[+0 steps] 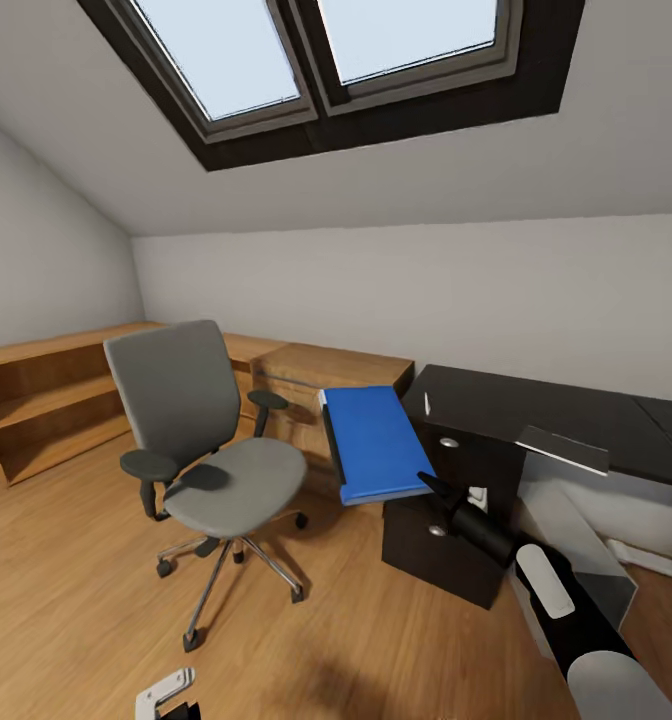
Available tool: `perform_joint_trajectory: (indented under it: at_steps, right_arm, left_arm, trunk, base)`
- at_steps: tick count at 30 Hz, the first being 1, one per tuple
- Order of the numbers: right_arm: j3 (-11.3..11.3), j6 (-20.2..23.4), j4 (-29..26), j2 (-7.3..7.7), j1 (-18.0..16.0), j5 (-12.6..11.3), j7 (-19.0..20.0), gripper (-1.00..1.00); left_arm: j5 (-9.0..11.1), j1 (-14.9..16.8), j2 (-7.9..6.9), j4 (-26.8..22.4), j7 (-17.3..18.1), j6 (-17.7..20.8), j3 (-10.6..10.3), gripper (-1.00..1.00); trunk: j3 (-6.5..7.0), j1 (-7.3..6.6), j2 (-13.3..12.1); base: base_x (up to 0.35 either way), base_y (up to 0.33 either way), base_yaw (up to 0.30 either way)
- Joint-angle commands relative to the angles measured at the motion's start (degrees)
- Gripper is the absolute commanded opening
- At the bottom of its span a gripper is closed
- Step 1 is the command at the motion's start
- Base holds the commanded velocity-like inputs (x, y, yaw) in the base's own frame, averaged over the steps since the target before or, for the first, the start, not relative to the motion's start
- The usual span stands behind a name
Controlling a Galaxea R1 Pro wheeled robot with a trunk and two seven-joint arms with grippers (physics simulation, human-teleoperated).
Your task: In the bedroom, organize the workspace by keeping the computer under the desk, ensuring the monitor is on the desk, placing the keyboard on the desk next to the monitor, placing the mouse on the desk next to the keyboard, moving the folder from the swivel chair onto the desk next to the mouse, stacking the notebook on top of the folder with the pen on top of the notebook, and positioning the swivel chair next to the desk.
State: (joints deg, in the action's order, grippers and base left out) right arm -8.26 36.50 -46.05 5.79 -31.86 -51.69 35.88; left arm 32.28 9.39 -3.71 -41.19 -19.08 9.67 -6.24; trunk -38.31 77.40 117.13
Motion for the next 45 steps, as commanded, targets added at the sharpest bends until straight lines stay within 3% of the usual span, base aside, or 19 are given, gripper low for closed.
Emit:
perform_joint_trajectory:
  at_steps: [1, 7, 10, 16, 22, 24, 25, 26, 27, 29, 30, 35, 38, 45]
  right_arm:
    - [-0.09, 0.32, -0.27, -0.03, -0.04, -0.06, 0.01, -1.0]
    - [0.01, 0.13, -2.92, -0.04, -0.04, 0.62, -0.73, -1.0]
    - [-0.08, 0.15, -6.0, 0.1, -0.04, 1.96, -3.41, -1.0]
    - [-0.23, 0.64, -12.11, 0.33, 0.02, 2.36, -7.18, -1.0]
    - [-0.49, 3.19, -14.11, 0.06, 0.0, 2.25, -10.21, -1.0]
    - [-0.91, 3.97, -14.71, -0.12, -0.19, 0.85, -13.38, -1.0]
    - [-1.48, 4.21, -15.04, -0.19, -0.52, -1.66, -17.0, -1.0]
    - [-2.91, 4.08, -15.34, -0.23, -1.09, -7.03, -22.8, -1.0]
    - [-3.31, 3.88, -15.4, -0.23, -1.18, -8.64, -24.13, -1.0]
    - [-4.37, 1.98, -15.76, -0.24, -1.39, -14.62, -28.43, -1.0]
    - [-4.97, -5.91, -16.92, -0.25, -1.32, -19.03, -32.64, -1.0]
    - [-4.93, -7.56, -18.74, 0.19, -0.89, -19.41, -32.93, -1.0]
    - [-4.92, -7.54, -19.78, 0.13, 1.07, -19.48, -29.85, -1.0]
    - [-4.92, -6.97, -21.2, 0.08, 2.72, -19.49, -29.05, -1.0]
  left_arm:
    - [0.46, 0.01, -0.07, -0.11, -0.53, 0.14, -0.38, 1.0]
    - [0.44, 0.01, 0.0, 0.31, -0.59, 0.09, -0.57, 1.0]
    - [0.42, 0.01, 0.01, 0.69, -0.6, 0.09, -0.66, 1.0]
    - [0.42, 0.01, 0.06, 1.4, -0.6, 0.08, -0.73, 1.0]
    - [0.41, 0.01, 0.1, 1.61, -0.61, 0.08, -0.78, 1.0]
    - [0.41, 0.01, 0.1, 1.63, -0.61, 0.08, -0.79, 1.0]
    - [0.41, 0.01, 0.1, 1.64, -0.61, 0.08, -0.79, 1.0]
    - [0.38, 0.01, 0.15, 1.64, -0.61, 0.03, -0.79, 1.0]
    - [0.39, 0.01, 0.16, 1.64, -0.61, 0.02, -0.79, 1.0]
    - [0.36, 0.01, 0.16, 1.65, -0.61, 0.01, -0.79, 1.0]
    - [0.19, 0.01, 0.68, 1.65, -0.88, -2.83, -1.47, 1.0]
    - [0.23, 0.01, 0.88, 1.64, -0.87, -6.46, -2.75, 1.0]
    - [0.27, 0.01, 0.89, 1.68, -0.84, -6.85, -2.89, 1.0]
    - [0.24, 0.01, 0.89, 2.32, -0.7, -6.94, -2.9, 1.0]
  trunk:
    - [0.12, -0.23, -0.39]
    - [1.2, -1.55, -2.79]
    - [1.73, -2.21, -3.99]
    - [2.81, -3.53, -6.4]
    - [3.89, -4.85, -8.81]
    - [4.25, -5.29, -9.61]
    - [4.43, -5.5, -10.01]
    - [4.61, -5.72, -10.41]
    - [4.79, -5.94, -10.81]
    - [5.15, -6.38, -11.62]
    - [5.32, -6.6, -12.02]
    - [6.22, -7.7, -14.02]
    - [6.76, -8.36, -15.22]
    - [8.02, -9.9, -18.03]
  base:
    - [0.0, 0.0, -0.275]
    - [0.0, 0.0, -0.28]
    - [0.0, 0.0, -0.218]
    - [0.0, 0.0, -0.068]
    - [0.0, 0.0, -0.01]
    - [0.0, 0.0, -0.002]
    - [0.0, 0.0, 0.0]
    - [0.0, 0.0, 0.0]
    - [0.0, 0.0, 0.0]
    - [0.0, 0.0, 0.0]
    - [0.0, 0.0, 0.0]
    - [0.0, 0.0, 0.0]
    - [0.0, 0.0, 0.0]
    - [0.0, 0.0, 0.0]
